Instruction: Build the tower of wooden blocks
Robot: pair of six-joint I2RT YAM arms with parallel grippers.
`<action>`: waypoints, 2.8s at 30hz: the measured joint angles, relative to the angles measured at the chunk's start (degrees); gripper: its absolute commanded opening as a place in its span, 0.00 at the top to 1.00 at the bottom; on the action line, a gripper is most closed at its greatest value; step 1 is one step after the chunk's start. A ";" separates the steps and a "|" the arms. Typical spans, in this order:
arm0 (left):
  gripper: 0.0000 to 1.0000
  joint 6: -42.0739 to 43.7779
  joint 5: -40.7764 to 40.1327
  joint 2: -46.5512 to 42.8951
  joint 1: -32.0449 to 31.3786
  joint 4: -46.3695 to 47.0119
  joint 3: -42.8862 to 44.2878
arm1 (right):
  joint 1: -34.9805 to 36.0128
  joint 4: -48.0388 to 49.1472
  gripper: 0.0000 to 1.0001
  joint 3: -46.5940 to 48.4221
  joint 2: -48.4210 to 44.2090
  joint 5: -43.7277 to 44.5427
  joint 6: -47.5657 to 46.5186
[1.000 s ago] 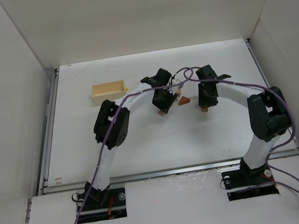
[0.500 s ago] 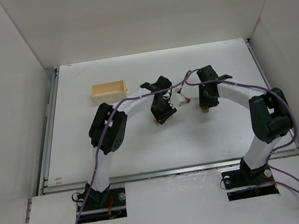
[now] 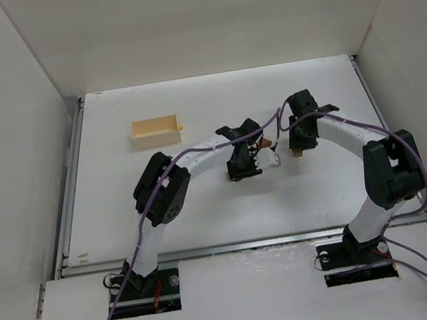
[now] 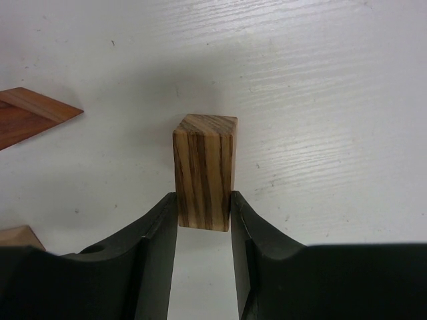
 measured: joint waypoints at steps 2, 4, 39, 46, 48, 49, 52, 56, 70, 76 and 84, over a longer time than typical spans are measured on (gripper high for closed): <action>0.93 1.29 -2.43 -0.11 -0.90 0.79 -0.42 | -0.11 -0.09 0.89 0.00 0.00 0.00 0.02; 0.90 2.38 -4.42 -0.15 -1.68 1.18 -0.61 | -0.11 -0.13 0.89 0.00 0.00 -0.02 0.00; 0.45 -0.52 3.10 -5.22 0.96 -3.04 0.02 | -0.11 3.50 0.93 -2.82 -8.13 -2.38 -1.01; 0.45 -4.68 13.94 -22.56 6.91 -4.59 -0.76 | -0.07 21.59 0.95 -14.60 -30.91 -16.90 -4.42; 0.45 -5.35 14.32 -27.39 8.09 -3.98 -0.81 | -0.04 27.91 0.95 -17.75 -35.50 -22.45 -5.35; 0.44 -5.42 14.34 -29.51 8.31 -3.45 -0.85 | -0.04 30.05 0.96 -18.67 -36.70 -24.70 -6.23; 0.43 -5.14 14.82 -35.17 8.26 -1.49 -1.22 | 0.59 34.51 0.98 -19.87 -37.55 -31.98 -10.73; 0.43 -4.59 16.96 -36.89 7.67 -0.92 1.77 | 4.09 35.95 1.00 -20.26 -37.51 -39.91 -19.02; 0.29 12.96 28.63 -44.37 5.64 8.41 -12.28 | 11.41 34.99 1.00 -20.31 -40.41 -53.44 -45.18; 0.33 13.99 30.88 -43.45 4.52 10.05 -10.62 | 13.81 33.38 1.00 -20.31 -40.33 -53.40 -48.59; 0.48 14.93 30.56 -38.80 2.75 6.27 -7.65 | 14.29 32.63 1.00 -20.31 -40.46 -52.26 -50.36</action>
